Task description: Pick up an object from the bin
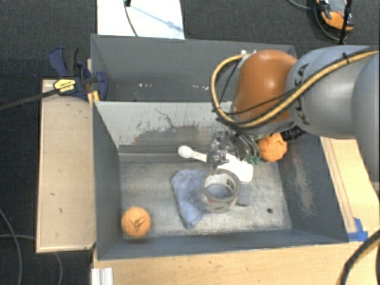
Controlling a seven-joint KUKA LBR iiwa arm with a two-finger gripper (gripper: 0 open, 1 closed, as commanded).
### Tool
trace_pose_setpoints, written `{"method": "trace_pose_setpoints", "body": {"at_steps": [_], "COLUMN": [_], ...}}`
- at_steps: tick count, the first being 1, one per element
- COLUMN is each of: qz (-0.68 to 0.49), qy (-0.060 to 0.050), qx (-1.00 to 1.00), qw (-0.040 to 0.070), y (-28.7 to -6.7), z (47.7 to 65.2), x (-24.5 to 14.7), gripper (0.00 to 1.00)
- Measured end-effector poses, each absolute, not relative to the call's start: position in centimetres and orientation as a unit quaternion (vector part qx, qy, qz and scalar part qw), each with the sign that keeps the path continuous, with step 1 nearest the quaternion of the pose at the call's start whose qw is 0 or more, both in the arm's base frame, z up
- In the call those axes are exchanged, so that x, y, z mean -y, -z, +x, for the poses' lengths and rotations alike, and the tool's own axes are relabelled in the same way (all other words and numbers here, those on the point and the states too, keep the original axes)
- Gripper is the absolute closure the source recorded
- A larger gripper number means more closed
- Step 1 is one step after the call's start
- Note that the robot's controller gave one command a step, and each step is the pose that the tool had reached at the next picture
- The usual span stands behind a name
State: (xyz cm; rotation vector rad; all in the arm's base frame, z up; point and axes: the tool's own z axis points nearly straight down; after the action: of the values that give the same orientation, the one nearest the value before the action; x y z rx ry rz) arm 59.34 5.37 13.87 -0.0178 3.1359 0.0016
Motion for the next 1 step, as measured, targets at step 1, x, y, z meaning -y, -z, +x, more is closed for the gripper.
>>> {"method": "trace_pose_setpoints", "body": {"at_steps": [1], "qz": [0.013], "qy": [-0.001], "qx": [-1.0], "qw": [0.002], "y": [-17.9], "z": [59.19], "x": [-5.45], "gripper": [1.0]}}
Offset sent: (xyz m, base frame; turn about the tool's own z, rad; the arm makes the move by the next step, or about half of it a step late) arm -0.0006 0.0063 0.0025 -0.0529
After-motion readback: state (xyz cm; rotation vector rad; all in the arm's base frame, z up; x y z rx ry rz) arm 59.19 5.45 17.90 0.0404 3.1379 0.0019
